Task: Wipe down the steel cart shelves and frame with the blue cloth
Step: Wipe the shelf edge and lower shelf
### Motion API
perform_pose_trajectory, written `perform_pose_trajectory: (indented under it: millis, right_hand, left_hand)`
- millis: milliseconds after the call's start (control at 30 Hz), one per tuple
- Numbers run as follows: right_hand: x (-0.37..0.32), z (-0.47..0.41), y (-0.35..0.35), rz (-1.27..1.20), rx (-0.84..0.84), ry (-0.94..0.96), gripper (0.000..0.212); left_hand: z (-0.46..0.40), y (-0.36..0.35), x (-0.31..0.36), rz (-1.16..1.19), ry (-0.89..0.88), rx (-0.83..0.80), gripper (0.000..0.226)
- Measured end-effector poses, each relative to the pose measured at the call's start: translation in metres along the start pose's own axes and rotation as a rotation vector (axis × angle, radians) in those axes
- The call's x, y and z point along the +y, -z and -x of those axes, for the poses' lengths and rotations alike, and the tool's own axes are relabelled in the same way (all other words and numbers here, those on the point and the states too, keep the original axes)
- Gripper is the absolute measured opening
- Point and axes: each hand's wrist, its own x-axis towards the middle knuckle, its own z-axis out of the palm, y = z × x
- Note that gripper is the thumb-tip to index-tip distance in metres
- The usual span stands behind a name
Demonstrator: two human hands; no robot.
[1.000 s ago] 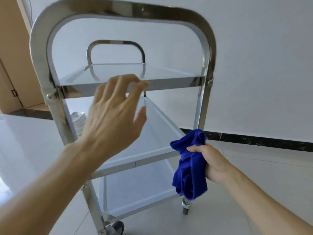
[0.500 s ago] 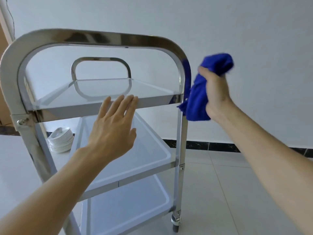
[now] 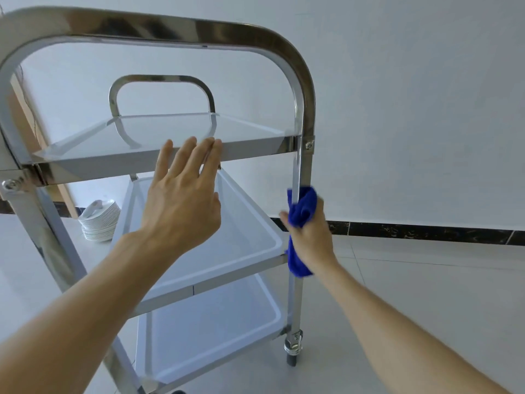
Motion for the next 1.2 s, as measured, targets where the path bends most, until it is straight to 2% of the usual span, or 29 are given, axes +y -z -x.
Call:
perform_pose_trajectory:
  millis: [100,167,333,433,667,967,1100,1200]
  right_hand:
    - [0.030,0.025,-0.005,-0.013,-0.041,-0.143,0.041]
    - [0.029,0.021,-0.006,-0.003,-0.025,-0.149,0.035]
    - [-0.035,-0.029,-0.004,-0.033,0.108,0.042,0.034]
    - [-0.070,-0.058,0.004,-0.005,0.157,0.088,0.037]
    - [-0.025,-0.029,-0.010,0.095,0.240,0.135,0.047]
    - [0.035,0.006,-0.020,0.058,0.059,-0.120,0.041]
    - [0.042,0.006,-0.020,0.039,0.022,-0.085,0.037]
    - [0.049,0.007,-0.020,0.020,0.016,-0.085,0.037]
  left_hand:
    - [0.001,-0.001,0.000,0.003,0.000,0.009,0.078]
    - [0.001,-0.002,0.000,0.006,0.001,0.020,0.078]
    - [0.001,-0.005,-0.001,0.005,0.006,0.026,0.078]
    - [0.000,-0.005,0.000,0.018,0.007,0.022,0.078]
    - [-0.001,-0.004,0.001,0.034,0.006,0.015,0.076]
    - [-0.004,-0.004,-0.007,0.090,0.019,-0.027,0.075]
    - [0.002,0.007,-0.018,0.216,-0.004,-0.029,0.065]
    - [0.034,0.006,-0.022,0.366,0.056,-0.014,0.052]
